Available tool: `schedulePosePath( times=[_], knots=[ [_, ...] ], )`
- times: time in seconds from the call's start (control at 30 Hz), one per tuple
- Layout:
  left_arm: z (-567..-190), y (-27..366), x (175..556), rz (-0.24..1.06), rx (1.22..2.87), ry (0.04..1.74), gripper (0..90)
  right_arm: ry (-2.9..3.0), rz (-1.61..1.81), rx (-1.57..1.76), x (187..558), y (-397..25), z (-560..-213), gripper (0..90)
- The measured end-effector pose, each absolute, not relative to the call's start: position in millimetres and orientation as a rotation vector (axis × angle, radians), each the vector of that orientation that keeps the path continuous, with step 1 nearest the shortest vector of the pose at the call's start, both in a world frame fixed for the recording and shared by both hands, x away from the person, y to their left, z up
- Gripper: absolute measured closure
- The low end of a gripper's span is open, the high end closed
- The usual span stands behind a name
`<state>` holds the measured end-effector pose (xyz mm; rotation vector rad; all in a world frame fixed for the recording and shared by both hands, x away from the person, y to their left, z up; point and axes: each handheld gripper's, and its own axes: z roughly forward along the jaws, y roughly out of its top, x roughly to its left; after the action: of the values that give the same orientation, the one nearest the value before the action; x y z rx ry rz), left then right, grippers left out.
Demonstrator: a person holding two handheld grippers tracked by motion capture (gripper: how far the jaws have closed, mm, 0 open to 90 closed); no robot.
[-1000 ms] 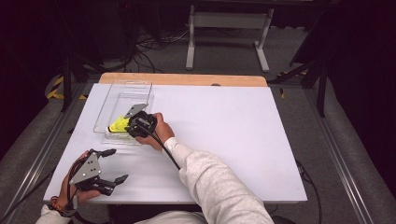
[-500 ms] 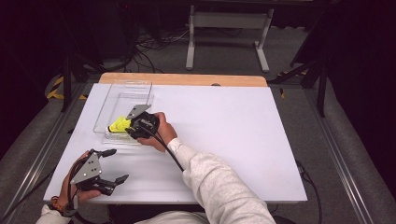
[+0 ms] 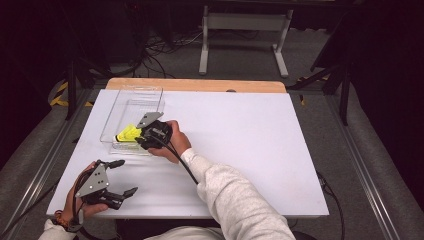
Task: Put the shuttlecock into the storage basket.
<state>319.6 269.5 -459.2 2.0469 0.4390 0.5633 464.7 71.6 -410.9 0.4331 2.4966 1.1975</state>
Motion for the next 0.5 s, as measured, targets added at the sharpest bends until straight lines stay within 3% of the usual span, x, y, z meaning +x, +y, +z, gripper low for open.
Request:
schedulePosePath(
  times=[0.5],
  knots=[
    [-459.5,269.3,319.9,0.562,2.048,0.44,7.4,2.482,1.219,0.427,460.6,63.7,-407.3,56.1]
  ],
)
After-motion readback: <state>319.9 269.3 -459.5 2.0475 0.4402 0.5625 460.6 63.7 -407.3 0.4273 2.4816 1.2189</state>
